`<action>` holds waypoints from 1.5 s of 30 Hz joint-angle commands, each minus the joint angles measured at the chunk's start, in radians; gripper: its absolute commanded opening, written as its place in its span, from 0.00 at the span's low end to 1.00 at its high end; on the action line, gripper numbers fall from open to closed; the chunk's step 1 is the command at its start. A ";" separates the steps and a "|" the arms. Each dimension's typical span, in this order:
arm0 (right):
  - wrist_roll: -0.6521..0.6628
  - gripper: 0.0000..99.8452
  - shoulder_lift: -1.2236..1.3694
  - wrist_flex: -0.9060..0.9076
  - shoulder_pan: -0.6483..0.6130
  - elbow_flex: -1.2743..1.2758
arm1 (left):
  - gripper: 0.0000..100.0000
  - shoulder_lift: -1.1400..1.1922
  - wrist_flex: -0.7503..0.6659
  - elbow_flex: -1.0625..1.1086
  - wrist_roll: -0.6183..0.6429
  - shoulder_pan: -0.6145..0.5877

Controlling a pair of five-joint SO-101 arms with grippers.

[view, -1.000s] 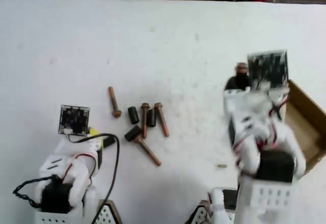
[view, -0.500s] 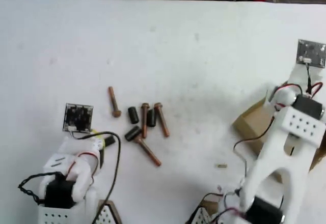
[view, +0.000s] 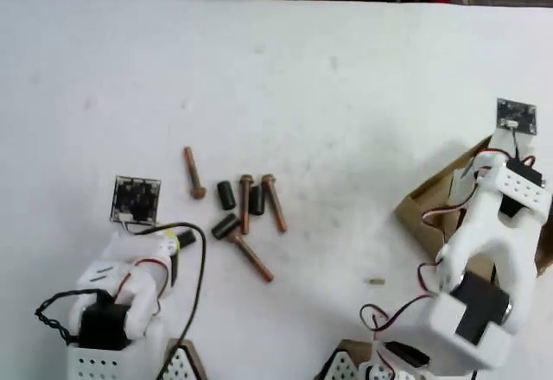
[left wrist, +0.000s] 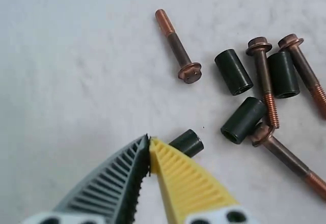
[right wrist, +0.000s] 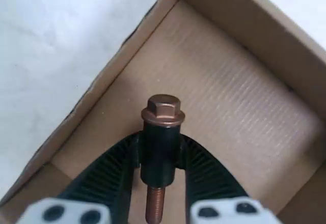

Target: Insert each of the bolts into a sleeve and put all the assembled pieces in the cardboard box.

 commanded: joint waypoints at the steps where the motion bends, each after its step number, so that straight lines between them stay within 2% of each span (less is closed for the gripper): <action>1: 0.044 0.02 0.012 -0.031 0.007 -0.057 | 0.02 -0.008 -0.026 -0.008 -0.002 -0.007; 6: 0.121 0.02 0.021 -0.028 -0.010 -0.057 | 0.02 -0.008 -0.026 -0.006 -0.002 -0.007; 13: 0.123 0.16 0.019 -0.028 -0.047 -0.057 | 0.02 -0.008 -0.025 -0.006 -0.002 -0.007; 21: 0.123 0.16 -0.012 -0.021 -0.108 -0.066 | 0.02 -0.008 -0.031 0.015 -0.002 -0.007; 29: 0.115 0.16 -0.282 0.084 -0.140 -0.077 | 0.02 -0.008 -0.037 0.026 -0.003 -0.007; 35: 0.115 0.16 -0.519 0.211 -0.269 -0.074 | 0.02 -0.008 -0.063 0.029 -0.003 -0.008; 40: 0.114 0.16 -0.659 0.338 -0.430 -0.071 | 0.02 -0.008 -0.068 0.023 -0.003 -0.073; 45: 0.112 0.16 -0.757 0.421 -0.591 -0.071 | 0.02 -0.008 -0.068 0.023 -0.003 -0.079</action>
